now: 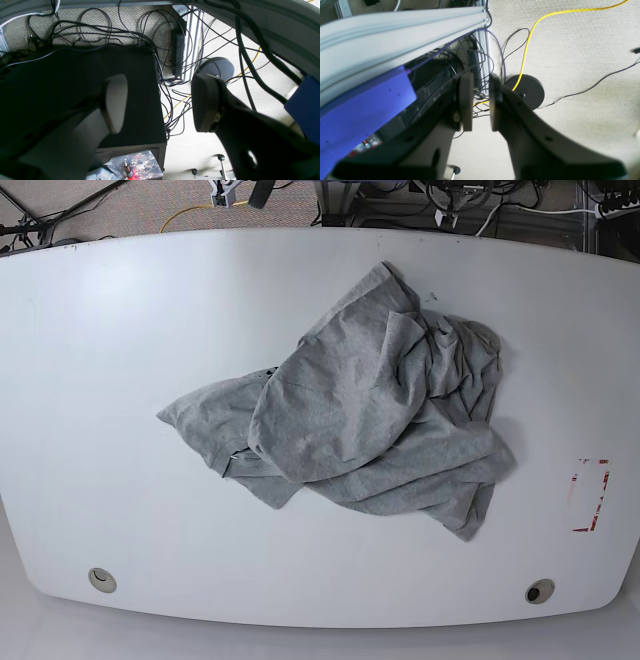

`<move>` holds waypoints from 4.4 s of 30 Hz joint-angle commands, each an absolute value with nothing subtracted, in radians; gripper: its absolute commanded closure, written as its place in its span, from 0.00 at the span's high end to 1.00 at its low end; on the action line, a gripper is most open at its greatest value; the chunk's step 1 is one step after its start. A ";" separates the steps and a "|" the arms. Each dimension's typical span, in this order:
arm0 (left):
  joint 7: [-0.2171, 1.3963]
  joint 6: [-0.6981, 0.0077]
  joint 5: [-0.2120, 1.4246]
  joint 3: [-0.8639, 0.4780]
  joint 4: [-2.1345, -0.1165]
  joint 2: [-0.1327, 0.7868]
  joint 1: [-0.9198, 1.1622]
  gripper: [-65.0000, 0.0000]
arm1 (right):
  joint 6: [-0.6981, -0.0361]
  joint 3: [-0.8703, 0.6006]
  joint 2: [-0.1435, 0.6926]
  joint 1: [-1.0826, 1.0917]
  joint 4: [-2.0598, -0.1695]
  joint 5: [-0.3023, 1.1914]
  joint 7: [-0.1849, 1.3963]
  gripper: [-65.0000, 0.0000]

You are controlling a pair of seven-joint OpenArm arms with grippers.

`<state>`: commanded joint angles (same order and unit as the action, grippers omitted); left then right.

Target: Fold the T-shirt properly

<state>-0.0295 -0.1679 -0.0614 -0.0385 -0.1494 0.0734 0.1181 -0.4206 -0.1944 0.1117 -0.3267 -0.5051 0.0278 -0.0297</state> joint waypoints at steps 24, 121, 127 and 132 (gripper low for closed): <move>-0.028 -0.168 -0.056 -0.036 -0.150 0.073 0.142 0.57 | -0.412 -0.191 0.085 -0.300 -0.496 0.018 -0.039 0.16; 0.573 -0.576 -0.053 -0.361 -1.793 0.042 0.386 0.83 | -0.412 -0.234 -0.065 -0.875 -2.034 0.128 0.096 0.53; 0.562 -0.576 -0.053 -0.360 -1.767 0.042 0.384 0.83 | -0.412 -0.236 -0.058 -0.874 -2.034 0.127 0.096 0.53; 0.513 -0.576 -0.053 -0.354 -1.767 0.042 0.384 0.83 | -0.414 -0.234 -0.056 -0.871 -2.034 0.127 0.096 0.53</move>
